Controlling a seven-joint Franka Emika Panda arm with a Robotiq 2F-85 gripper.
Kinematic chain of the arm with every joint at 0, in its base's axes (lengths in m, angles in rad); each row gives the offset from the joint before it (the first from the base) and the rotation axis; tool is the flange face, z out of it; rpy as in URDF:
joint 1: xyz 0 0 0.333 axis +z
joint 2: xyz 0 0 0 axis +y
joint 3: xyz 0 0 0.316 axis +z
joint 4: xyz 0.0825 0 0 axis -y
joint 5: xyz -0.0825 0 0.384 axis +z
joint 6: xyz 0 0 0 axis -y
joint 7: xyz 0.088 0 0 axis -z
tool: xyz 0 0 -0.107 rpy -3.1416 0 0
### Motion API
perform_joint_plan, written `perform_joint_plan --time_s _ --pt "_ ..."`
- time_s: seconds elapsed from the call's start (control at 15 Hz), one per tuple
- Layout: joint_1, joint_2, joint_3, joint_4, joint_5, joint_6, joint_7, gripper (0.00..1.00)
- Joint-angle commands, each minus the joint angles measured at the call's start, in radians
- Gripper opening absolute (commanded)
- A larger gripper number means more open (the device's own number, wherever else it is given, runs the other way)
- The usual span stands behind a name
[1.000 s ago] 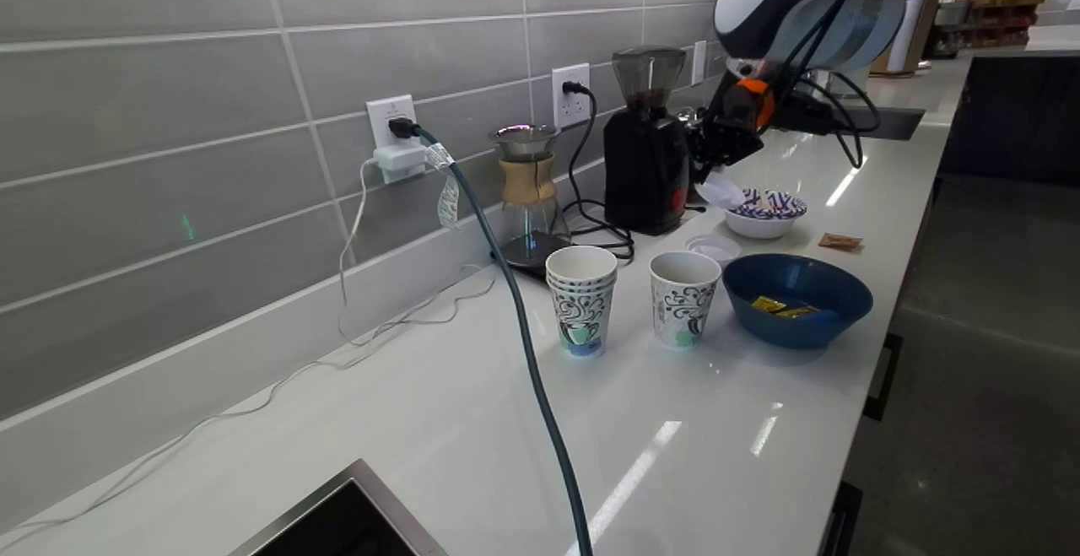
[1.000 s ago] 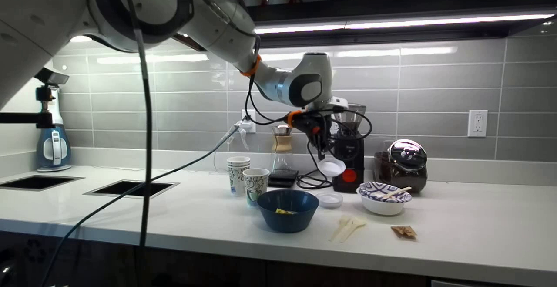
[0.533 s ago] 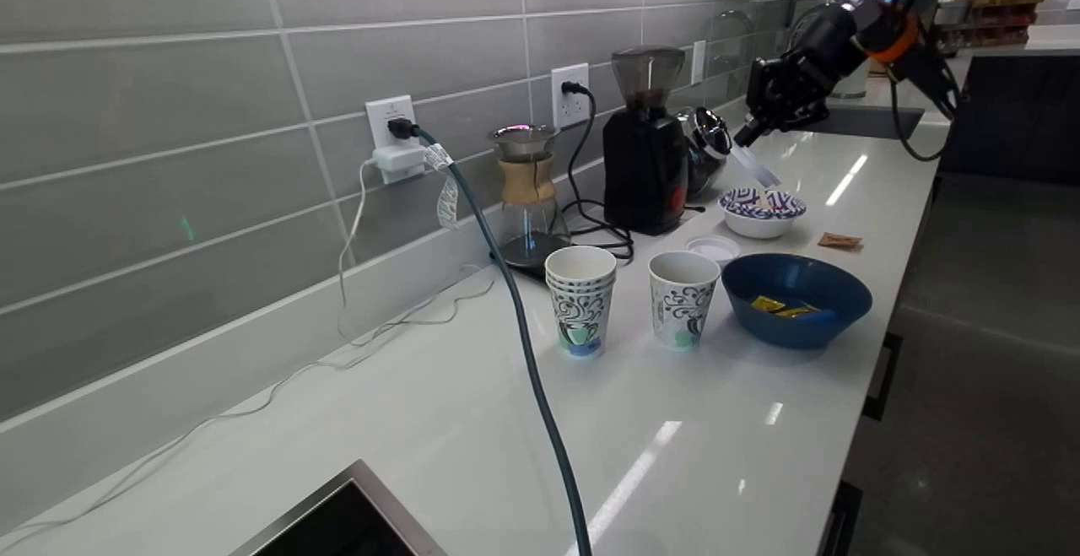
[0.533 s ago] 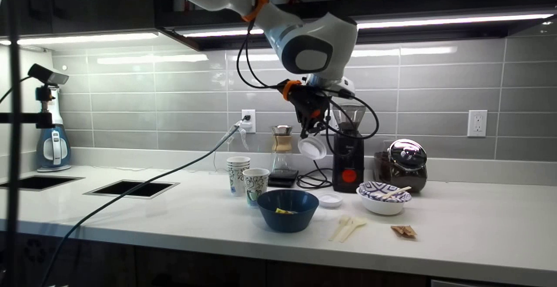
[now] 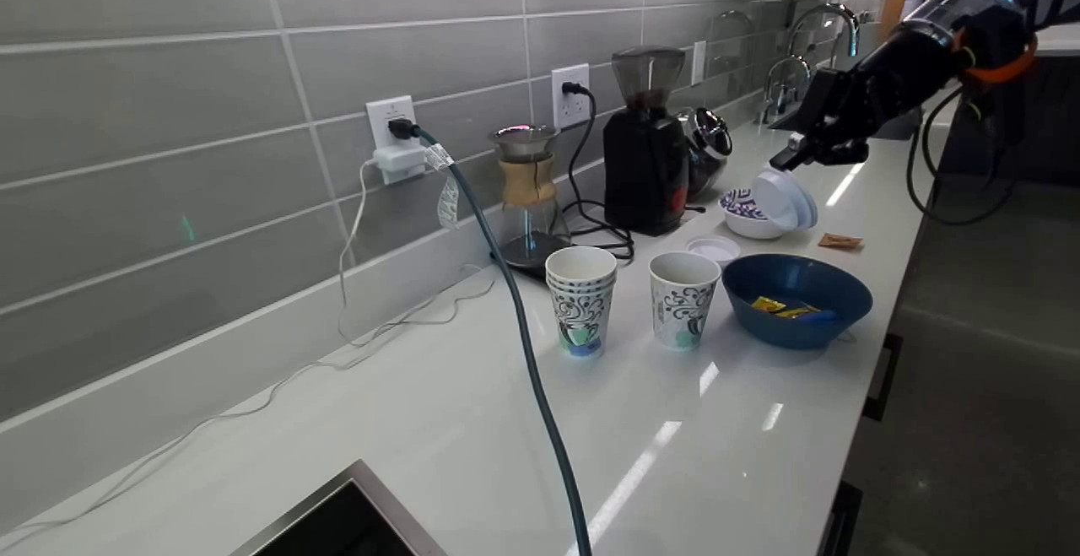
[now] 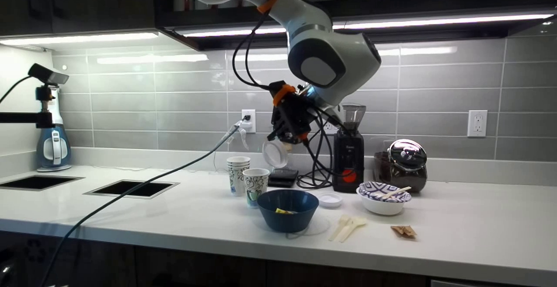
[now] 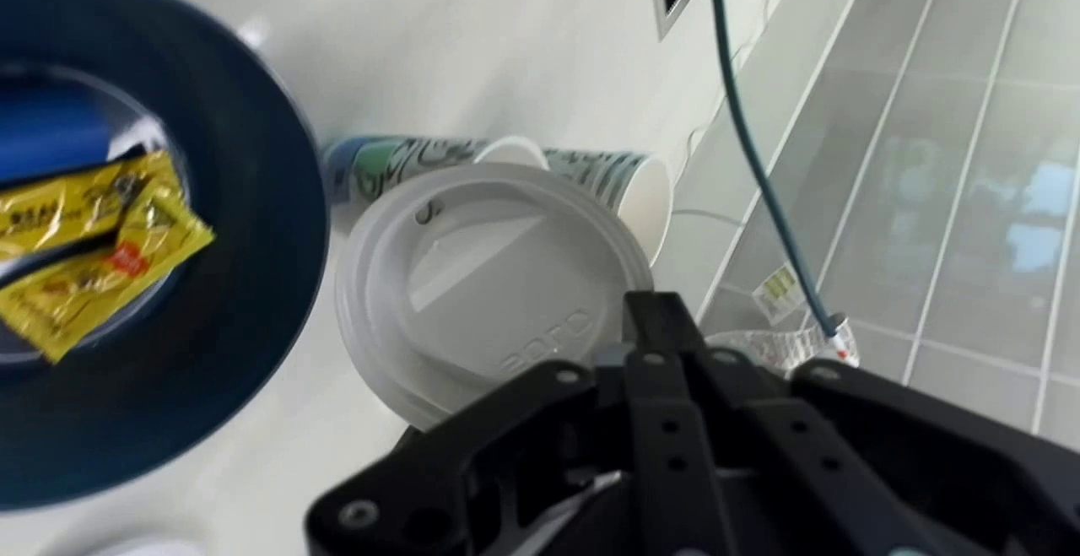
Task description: Pick up one white paper cup lid from the stack and place it to the left of the stack of paper cup lids
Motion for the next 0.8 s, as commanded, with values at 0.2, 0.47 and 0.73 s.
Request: perform_joint_plan --time_s 0.2,0.47,0.73 --pt "0.046 0.009 -0.054 -0.005 0.017 -0.063 -0.013 0.01" --pt "0.032 0.057 -0.065 0.01 0.058 -0.091 -0.057 0.0" --pt "0.021 0.179 -0.077 0.088 0.139 -0.086 -0.229 0.0"
